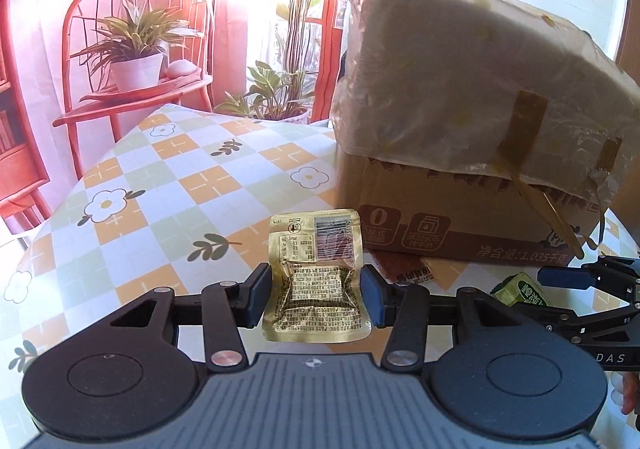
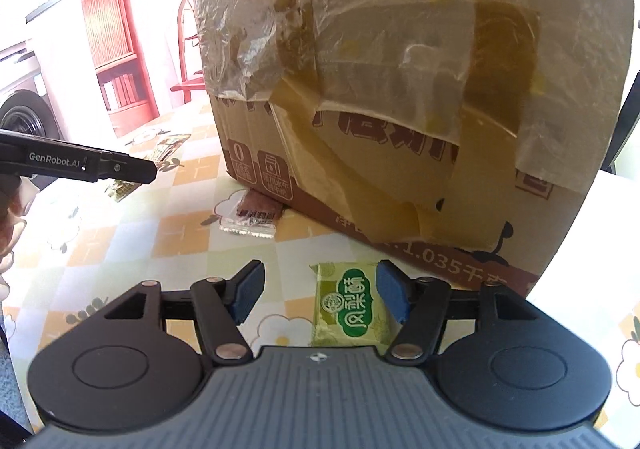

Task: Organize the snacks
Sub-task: 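Open the right tool to release the green packet and move toward the clear packet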

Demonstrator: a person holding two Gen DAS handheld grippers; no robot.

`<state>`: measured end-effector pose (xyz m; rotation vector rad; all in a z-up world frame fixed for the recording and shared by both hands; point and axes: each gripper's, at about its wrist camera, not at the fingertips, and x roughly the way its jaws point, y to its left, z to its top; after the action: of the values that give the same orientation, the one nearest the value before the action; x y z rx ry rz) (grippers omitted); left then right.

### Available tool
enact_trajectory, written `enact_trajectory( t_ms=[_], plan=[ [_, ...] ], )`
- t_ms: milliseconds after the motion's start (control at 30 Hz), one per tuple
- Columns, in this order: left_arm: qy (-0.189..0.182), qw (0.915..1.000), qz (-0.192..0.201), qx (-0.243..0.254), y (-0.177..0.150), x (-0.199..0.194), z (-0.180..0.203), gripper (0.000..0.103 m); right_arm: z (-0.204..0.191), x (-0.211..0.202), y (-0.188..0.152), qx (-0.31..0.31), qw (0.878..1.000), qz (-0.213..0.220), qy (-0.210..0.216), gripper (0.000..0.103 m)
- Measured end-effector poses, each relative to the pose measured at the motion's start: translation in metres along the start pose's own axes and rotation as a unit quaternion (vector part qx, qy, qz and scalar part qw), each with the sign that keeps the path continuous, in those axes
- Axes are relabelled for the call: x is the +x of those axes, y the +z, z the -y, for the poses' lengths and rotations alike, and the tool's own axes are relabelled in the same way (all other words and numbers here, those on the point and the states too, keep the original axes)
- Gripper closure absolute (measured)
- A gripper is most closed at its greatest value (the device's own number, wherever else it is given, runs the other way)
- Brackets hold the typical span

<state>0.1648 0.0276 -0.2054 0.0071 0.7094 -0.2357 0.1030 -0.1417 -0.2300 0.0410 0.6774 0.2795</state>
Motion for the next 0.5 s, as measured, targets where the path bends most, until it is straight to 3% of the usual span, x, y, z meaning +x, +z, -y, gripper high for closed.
enact_trajectory(
  t_ms=[500],
  plan=[
    [0.0, 0.9998, -0.003, -0.021, 0.017, -0.005, -0.041, 0.052, -0.024, 0.01, 0.031, 0.069, 0.998, 0.012, 0.003, 0.035]
  ],
)
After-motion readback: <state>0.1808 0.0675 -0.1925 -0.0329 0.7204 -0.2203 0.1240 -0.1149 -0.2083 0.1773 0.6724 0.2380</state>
